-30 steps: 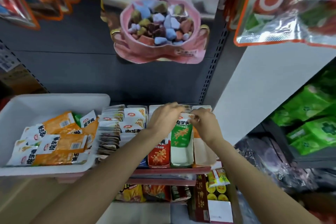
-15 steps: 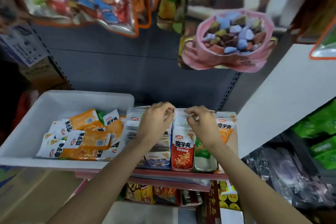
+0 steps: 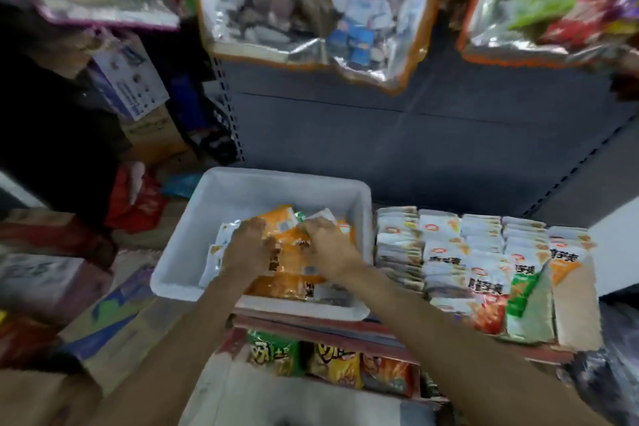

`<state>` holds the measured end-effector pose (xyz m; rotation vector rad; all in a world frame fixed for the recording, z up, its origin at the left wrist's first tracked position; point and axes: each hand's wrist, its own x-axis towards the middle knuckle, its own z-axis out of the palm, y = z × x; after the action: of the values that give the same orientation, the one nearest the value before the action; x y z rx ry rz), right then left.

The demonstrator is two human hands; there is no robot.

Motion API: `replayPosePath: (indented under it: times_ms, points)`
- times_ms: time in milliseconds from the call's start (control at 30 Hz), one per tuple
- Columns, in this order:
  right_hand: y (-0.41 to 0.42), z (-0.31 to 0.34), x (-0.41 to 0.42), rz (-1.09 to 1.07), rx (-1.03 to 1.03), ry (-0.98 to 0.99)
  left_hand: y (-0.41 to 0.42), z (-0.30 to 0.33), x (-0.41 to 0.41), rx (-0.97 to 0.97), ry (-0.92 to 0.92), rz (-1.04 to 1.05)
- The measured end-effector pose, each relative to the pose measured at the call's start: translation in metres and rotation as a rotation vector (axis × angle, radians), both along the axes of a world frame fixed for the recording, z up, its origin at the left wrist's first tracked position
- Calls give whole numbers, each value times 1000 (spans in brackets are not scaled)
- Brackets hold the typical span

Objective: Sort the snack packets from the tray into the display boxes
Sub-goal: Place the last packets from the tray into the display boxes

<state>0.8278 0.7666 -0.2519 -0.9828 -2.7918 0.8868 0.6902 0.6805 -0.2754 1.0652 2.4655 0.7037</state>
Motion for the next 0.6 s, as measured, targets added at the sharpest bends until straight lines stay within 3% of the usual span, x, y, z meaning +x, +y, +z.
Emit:
replayPosePath:
  times_ms: [133, 233, 400, 500, 600]
  points:
    - [-12, -34, -40, -20, -84, -125, -18, -27, -47, -150, -31, -110]
    - [-12, -55, -59, -49, -64, -228, -24, -37, -64, -203, -36, -308]
    - [-11, -80, -72, 30, -76, -467, -19, -43, -66, -431, 217, -587]
    - [-16, -90, -72, 63, -60, -465, -18, -48, -65, -503, 200, -605]
    - [-6, -77, -69, 13, -66, -338, -19, -51, -64, -493, 207, -557]
